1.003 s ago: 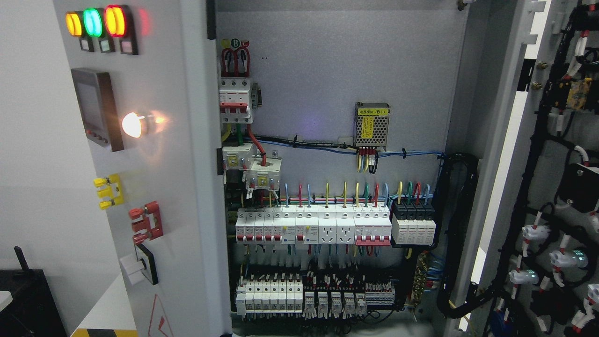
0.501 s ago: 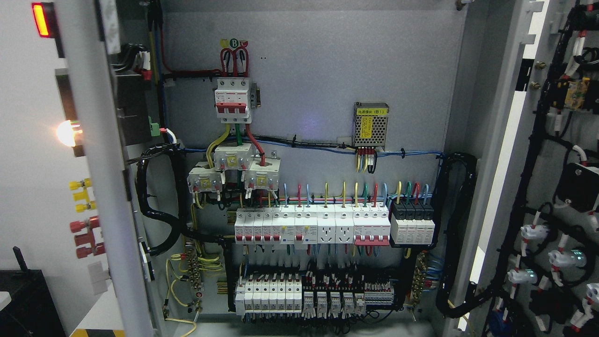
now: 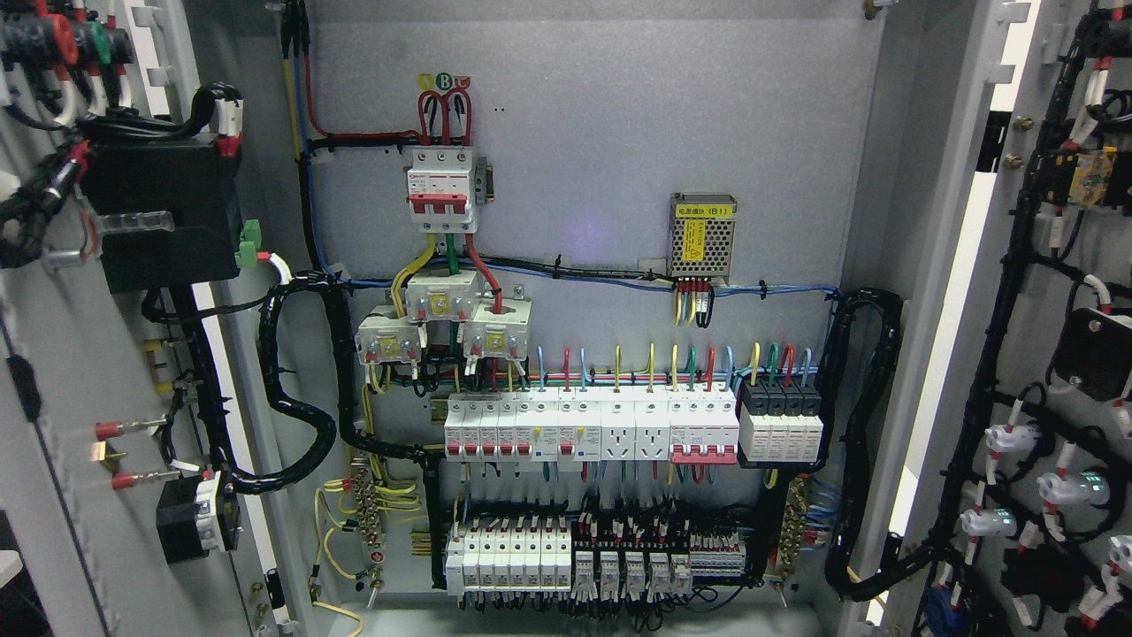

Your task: Open door with both hands

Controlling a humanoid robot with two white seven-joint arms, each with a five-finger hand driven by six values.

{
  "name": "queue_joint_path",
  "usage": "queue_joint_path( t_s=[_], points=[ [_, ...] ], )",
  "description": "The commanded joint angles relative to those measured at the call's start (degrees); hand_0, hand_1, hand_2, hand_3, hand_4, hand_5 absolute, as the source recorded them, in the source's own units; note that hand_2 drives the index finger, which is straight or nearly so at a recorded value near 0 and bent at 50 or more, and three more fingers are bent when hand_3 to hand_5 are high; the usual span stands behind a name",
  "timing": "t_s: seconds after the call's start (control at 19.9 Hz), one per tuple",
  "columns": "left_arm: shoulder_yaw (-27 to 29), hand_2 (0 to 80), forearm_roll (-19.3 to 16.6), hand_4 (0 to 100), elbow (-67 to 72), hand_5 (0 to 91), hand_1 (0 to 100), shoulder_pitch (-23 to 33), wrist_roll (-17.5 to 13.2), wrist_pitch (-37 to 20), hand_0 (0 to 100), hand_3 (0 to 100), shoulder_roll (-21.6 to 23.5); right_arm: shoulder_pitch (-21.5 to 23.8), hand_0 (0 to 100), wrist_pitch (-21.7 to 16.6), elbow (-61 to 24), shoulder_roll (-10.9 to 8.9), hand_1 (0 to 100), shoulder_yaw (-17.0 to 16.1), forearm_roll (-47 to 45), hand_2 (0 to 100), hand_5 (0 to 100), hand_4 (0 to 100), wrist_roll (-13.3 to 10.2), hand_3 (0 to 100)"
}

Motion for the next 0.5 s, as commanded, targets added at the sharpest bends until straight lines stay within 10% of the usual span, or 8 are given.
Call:
queue_joint_path(
  t_s=[0.0, 0.25, 0.45],
  points=[
    [-0.8, 0.0, 0.0, 0, 0.0, 0.0, 39, 0.0, 0.0, 0.0, 12, 0, 0.0, -2.2, 12, 0.1, 1.0, 3.56, 39, 4.1, 0.0, 0, 0, 0, -0.4, 0],
    [-1.4, 0.0, -0.5, 0, -4.8, 0.0, 39, 0.8, 0.0, -0.1, 12, 0, -0.2, -2.8, 12, -0.1, 1.7, 3.56, 39, 3.9, 0.1, 0, 0, 0, -0.4, 0],
    [-1.5, 0.0, -0.4, 0, -35.9, 0.0, 39, 13.9, 0.0, 0.0, 12, 0, 0.4, -1.7, 12, -0.5, 2.0, 3.12, 39, 0.5, 0.0, 0, 0, 0, -0.4, 0]
  ],
)
